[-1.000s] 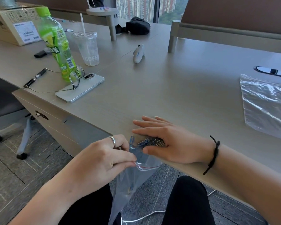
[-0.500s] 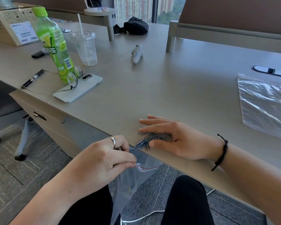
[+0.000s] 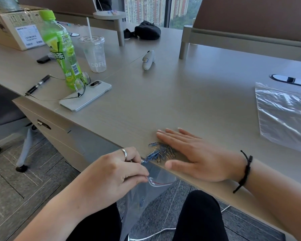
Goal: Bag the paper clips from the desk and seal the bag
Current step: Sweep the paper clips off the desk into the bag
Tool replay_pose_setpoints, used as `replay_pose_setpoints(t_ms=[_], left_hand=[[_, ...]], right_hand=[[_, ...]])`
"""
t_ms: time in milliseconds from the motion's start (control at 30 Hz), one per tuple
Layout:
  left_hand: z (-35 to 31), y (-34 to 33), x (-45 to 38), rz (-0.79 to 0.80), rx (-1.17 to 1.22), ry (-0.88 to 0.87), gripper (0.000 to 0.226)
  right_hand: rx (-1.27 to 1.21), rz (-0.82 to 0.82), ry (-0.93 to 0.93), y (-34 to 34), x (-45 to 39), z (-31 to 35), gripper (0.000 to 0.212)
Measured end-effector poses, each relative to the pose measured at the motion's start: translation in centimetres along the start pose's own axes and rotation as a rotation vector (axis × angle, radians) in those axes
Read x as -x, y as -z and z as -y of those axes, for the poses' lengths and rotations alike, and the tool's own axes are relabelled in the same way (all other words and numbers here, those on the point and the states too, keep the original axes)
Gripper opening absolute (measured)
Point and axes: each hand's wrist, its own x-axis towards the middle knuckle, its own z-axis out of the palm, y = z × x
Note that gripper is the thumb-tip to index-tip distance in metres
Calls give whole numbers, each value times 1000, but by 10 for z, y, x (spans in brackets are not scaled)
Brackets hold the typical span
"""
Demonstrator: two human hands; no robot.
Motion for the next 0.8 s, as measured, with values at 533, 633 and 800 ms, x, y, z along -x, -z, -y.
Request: replay_pose_setpoints(t_ms=[533,633,800], left_hand=[[-3,-1,1,-2,-24,-8,16],[-2,0,1,1,-25,-2,16],[0,0,1,-10,-9,-1,16]], right_hand=[[-1175,-292,-121,-5,-59,47,61],[-1305,-258,-150,-2,-60,45,71],[-1433,-202,-168,-5,-60,51,80]])
